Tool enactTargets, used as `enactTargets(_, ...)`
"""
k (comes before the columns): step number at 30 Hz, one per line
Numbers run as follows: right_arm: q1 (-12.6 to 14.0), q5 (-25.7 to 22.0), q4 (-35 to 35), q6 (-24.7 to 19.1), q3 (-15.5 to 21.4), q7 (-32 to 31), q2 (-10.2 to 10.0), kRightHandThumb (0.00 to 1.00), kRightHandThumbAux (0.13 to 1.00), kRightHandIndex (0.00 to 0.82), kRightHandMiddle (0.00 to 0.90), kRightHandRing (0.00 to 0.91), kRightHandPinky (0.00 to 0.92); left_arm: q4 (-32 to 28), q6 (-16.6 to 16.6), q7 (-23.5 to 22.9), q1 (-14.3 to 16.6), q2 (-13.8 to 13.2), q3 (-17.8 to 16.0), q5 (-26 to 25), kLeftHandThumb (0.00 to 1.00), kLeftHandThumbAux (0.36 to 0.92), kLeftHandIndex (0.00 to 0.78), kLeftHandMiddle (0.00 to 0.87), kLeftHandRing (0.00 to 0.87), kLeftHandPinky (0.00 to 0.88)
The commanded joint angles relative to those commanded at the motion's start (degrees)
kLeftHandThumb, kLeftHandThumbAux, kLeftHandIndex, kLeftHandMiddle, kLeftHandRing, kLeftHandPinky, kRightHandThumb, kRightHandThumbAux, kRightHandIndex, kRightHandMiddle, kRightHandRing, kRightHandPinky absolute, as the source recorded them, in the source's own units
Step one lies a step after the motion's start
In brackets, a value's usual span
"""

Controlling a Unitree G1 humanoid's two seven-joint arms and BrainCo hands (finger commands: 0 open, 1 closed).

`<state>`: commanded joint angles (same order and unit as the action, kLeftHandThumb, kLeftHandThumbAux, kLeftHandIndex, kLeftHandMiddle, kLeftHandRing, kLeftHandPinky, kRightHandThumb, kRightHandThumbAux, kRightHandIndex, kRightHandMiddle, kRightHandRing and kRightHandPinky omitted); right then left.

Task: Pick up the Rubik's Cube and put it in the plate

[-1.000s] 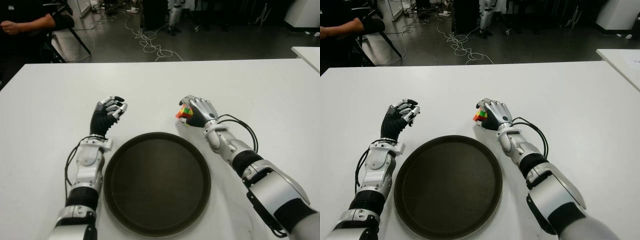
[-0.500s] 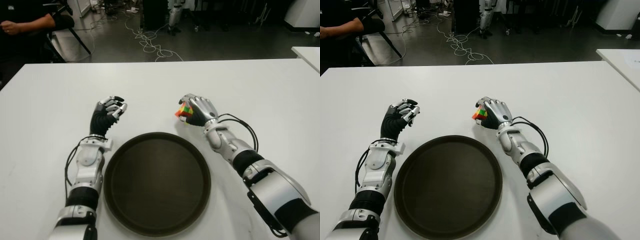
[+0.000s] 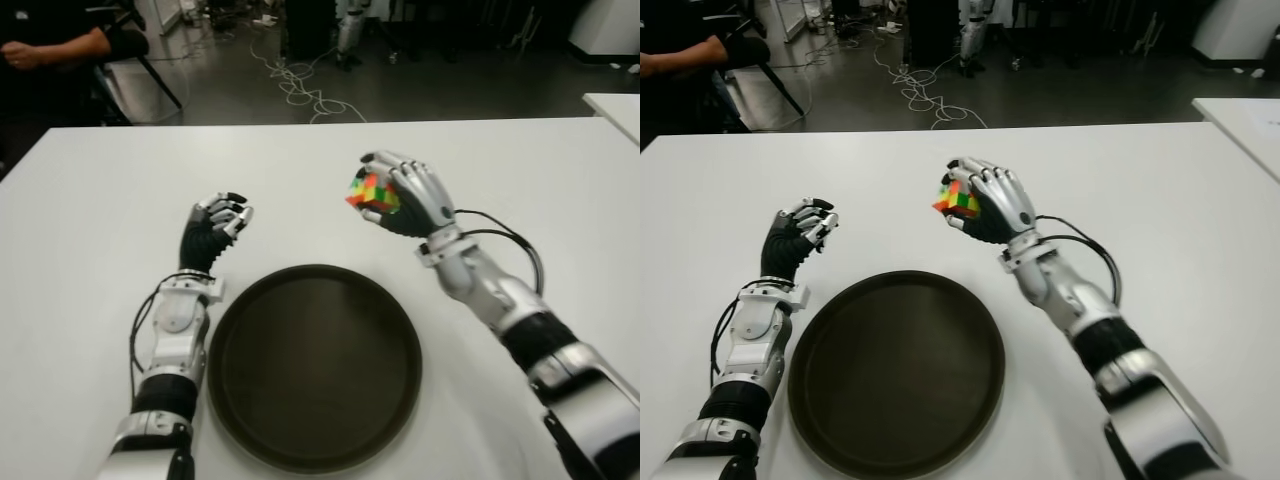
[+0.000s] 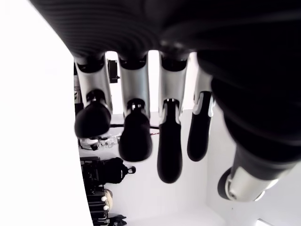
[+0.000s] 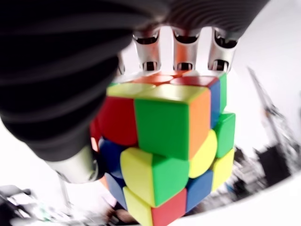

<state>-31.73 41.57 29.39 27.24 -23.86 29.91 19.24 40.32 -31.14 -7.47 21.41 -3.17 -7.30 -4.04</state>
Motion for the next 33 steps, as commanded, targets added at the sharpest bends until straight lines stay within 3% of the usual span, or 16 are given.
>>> enactTargets(7,1.33,-1.2,-2.43,3.45,2.05,-0.11,1.53,0.7,0.732,0.418,0.562,0.627,0.688,0.27,0.29,-0.63,0.2,0.09,-0.02,-0.48,0.846,0.659,0.422,0.581,0.754,0.791)
enactTargets(15,2.81,-3.52,-4.61,6.13,4.65,-1.35,1.05,0.697,0.733,0.42,0.614,0.662,0.695,-0.02,1.04,-0.31,0.34,0.09,-0.03,-0.43,0.845,0.66,0.419,0.58,0.752,0.79)
enactTargets(18,5.98,-9.36,-7.12,7.07,6.34,-5.3,0.07,0.696,0.733,0.421,0.628,0.665,0.69,-0.14,1.34,0.15,0.37,0.05,-0.02,-0.13,0.845,0.66,0.419,0.58,0.751,0.789)
enactTargets(20,9.43,-13.2,-9.84,6.55,7.06,-8.44,-0.48,0.695,0.733,0.422,0.632,0.662,0.682,-0.2,1.48,0.31,0.36,0.05,-0.02,-0.05,0.845,0.66,0.419,0.579,0.749,0.789)
enactTargets(23,14.26,-18.72,-13.0,4.26,7.69,-13.39,-1.81,0.695,0.732,0.423,0.63,0.655,0.67,-0.16,1.61,0.33,0.4,0.05,-0.03,-0.07,0.845,0.659,0.42,0.578,0.747,0.785)
enactTargets(27,18.3,-26.98,-16.64,-1.35,8.36,-21.82,-3.62,0.697,0.73,0.424,0.626,0.647,0.656,0.04,1.5,0.45,0.43,0.01,0.0,0.06,0.846,0.659,0.422,0.578,0.743,0.78)
enactTargets(33,20.35,-33.03,-21.32,-10.67,9.44,-31.61,-4.75,0.698,0.728,0.426,0.628,0.647,0.655,-0.67,1.71,0.82,0.08,0.21,0.15,0.23,0.846,0.658,0.422,0.574,0.737,0.777)
